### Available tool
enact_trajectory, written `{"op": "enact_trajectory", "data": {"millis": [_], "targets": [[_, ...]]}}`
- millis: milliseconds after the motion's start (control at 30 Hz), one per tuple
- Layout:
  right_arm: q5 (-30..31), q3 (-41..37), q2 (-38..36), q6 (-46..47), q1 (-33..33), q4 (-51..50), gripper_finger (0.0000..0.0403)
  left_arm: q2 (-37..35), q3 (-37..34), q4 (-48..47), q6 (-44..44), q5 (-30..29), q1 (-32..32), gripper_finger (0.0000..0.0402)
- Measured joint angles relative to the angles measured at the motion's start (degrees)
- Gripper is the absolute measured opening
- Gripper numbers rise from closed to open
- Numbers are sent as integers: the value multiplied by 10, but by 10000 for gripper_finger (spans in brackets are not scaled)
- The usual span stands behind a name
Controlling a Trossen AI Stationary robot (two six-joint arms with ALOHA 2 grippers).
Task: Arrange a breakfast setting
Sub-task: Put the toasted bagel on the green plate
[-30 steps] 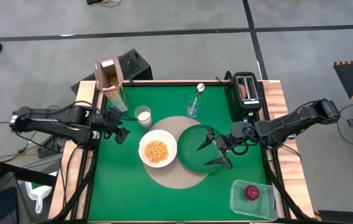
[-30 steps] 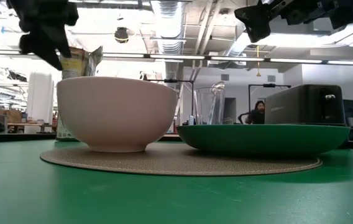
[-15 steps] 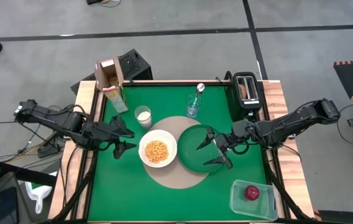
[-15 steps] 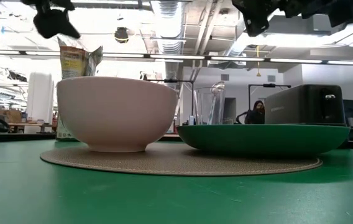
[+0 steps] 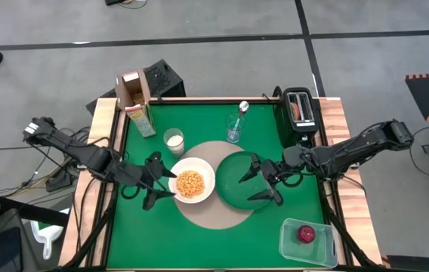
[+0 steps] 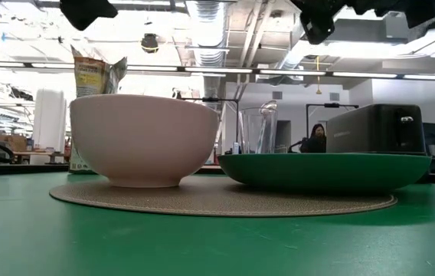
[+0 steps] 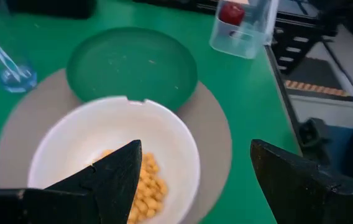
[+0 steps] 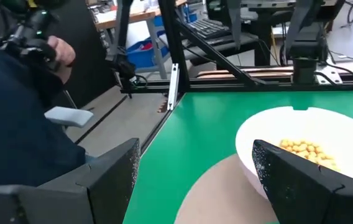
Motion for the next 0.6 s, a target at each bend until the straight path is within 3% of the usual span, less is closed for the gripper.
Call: {"op": "enact_trajectory", "data": {"millis": [133, 400, 600], "targets": [[18, 25, 0, -3, 4, -44, 338, 31, 0, 42, 30, -11, -2, 286], [198, 127, -51, -9, -28, -338, 338, 70, 0, 99, 106, -58, -1, 286], [299, 191, -109, 67, -100, -522, 338, 59, 0, 97, 134, -100, 3, 286]]}}
